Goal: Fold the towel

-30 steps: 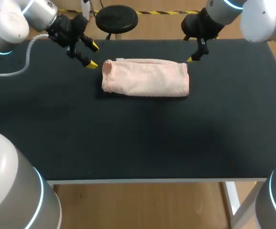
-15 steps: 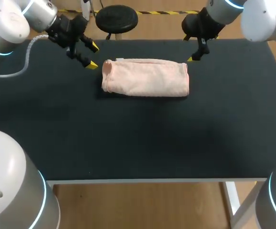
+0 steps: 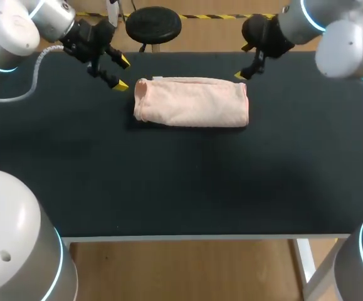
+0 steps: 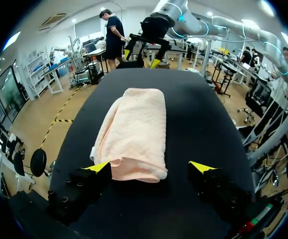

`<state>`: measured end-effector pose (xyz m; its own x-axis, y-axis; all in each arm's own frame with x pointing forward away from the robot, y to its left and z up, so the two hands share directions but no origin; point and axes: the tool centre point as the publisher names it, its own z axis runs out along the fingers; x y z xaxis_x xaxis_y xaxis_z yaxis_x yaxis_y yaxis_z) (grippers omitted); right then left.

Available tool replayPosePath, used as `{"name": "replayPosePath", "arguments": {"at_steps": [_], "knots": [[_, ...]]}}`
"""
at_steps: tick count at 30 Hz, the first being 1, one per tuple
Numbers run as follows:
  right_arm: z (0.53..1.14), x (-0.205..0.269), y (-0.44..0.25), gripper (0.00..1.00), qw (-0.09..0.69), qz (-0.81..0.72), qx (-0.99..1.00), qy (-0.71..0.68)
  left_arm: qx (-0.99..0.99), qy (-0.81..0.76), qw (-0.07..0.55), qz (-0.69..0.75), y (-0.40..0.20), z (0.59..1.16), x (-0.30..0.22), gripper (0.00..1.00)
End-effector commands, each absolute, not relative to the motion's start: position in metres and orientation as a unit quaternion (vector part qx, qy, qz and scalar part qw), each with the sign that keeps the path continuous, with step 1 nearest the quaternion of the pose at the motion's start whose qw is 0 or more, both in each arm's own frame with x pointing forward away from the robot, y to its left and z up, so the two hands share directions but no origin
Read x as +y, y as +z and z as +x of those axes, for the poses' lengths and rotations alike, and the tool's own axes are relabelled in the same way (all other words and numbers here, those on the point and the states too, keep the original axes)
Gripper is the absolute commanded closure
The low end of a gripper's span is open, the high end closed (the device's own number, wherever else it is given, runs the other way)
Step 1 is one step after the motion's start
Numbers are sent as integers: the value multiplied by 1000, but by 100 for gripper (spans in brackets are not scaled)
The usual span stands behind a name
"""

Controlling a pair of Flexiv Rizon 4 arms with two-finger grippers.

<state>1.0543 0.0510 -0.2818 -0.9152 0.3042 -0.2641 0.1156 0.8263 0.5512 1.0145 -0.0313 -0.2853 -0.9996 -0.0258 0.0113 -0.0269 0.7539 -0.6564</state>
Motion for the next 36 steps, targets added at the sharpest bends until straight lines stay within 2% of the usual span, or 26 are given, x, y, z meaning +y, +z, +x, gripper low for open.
{"name": "replayPosePath", "arguments": {"at_steps": [1,12,19,36], "knots": [[1036,44,-281,0,190,429,788,398,-936,351,0,14,-286,1014,-31,0],[1018,37,-297,0,130,562,715,395,-936,351,0,14,-286,1014,-31,0],[1016,30,-327,0,42,635,659,401,-936,351,0,14,-286,1014,-31,0],[1026,30,-363,0,-66,659,640,389,-936,351,0,14,-286,1014,-31,0]]}}
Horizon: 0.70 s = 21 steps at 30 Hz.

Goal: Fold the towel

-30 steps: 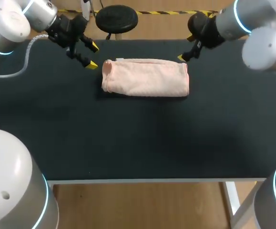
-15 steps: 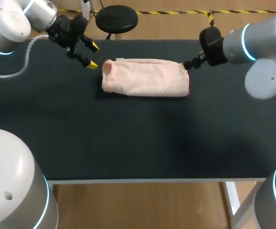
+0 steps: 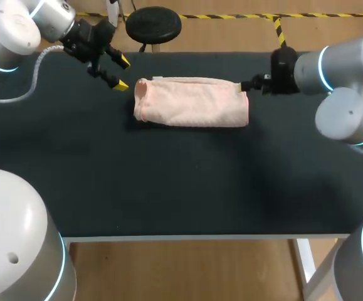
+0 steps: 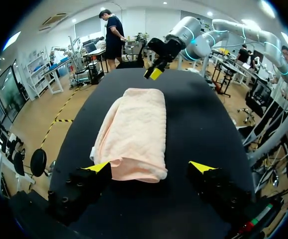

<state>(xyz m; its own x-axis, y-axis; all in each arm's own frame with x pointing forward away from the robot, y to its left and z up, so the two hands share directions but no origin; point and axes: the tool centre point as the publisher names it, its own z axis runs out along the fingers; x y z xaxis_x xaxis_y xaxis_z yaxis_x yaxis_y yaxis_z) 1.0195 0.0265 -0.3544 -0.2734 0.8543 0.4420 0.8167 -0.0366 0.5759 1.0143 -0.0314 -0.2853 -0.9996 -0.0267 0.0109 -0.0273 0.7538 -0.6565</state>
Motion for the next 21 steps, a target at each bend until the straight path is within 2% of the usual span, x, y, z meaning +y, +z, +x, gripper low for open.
{"name": "replayPosePath", "arguments": {"at_steps": [1,21], "knots": [[1026,31,-365,0,-68,658,642,387,-936,351,0,14,-286,1014,-31,0],[1028,37,-398,0,-77,628,684,363,-936,351,0,14,-286,1014,-31,0]]}}
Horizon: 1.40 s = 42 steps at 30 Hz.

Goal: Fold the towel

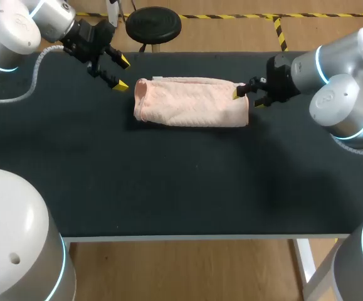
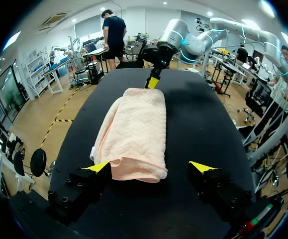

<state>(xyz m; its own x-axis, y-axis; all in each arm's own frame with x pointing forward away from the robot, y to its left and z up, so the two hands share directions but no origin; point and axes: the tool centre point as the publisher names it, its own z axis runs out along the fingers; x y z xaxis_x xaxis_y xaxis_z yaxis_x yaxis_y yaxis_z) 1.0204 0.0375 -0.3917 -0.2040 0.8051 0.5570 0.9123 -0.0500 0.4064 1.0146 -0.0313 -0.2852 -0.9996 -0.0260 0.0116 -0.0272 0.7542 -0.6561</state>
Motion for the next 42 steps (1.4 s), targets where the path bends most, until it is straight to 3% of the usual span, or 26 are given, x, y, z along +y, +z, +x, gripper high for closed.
{"name": "replayPosePath", "arguments": {"at_steps": [1,27,29,30,31,33,42], "knots": [[1029,37,-400,0,78,-629,-682,-365,-936,351,0,14,-286,1014,-31,0],[1048,65,-427,0,117,-619,-677,-380,-936,351,0,14,-286,1014,-31,0],[1048,67,-428,21,118,-618,-678,-380,-936,351,0,14,-286,1014,-31,0],[1048,69,-427,61,119,-617,-679,-380,-936,351,0,14,-286,1014,-31,0],[1048,70,-426,69,117,-615,-681,-380,-936,351,0,14,-286,1014,-31,0],[1049,72,-423,100,107,-614,-686,-375,-936,351,0,14,-286,1014,-31,0],[1057,78,-394,100,57,-618,-696,-361,-936,351,0,14,-286,1014,-31,0]]}}
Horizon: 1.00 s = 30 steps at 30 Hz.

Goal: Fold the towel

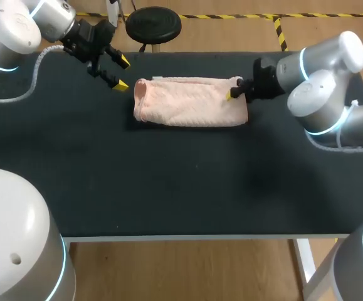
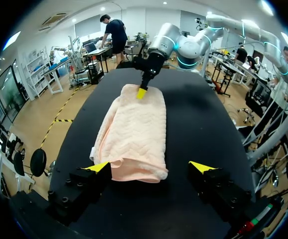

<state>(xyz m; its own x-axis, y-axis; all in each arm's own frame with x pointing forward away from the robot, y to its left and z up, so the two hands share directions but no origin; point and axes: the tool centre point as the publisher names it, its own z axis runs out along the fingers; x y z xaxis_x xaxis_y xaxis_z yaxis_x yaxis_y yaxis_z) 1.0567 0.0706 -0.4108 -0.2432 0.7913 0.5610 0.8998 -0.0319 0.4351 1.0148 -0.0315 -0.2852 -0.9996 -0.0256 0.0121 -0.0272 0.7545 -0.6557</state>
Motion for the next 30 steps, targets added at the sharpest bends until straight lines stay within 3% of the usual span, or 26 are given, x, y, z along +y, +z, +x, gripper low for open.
{"name": "replayPosePath", "arguments": {"at_steps": [1,9,17,29,30], "knots": [[1058,81,-392,100,57,-618,-696,-362,-936,351,0,14,-286,1014,-31,0],[1073,135,-365,100,36,-611,-709,-351,-936,351,0,14,-286,1014,-31,0],[1089,219,-351,100,22,-605,-721,-337,-936,351,0,14,-286,1014,-31,0],[1074,327,-346,100,-9,-585,-756,-292,-936,351,0,14,-286,1014,-31,0],[1071,330,-346,51,-21,-587,-758,-283,-936,351,0,14,-286,1014,-31,0]]}}
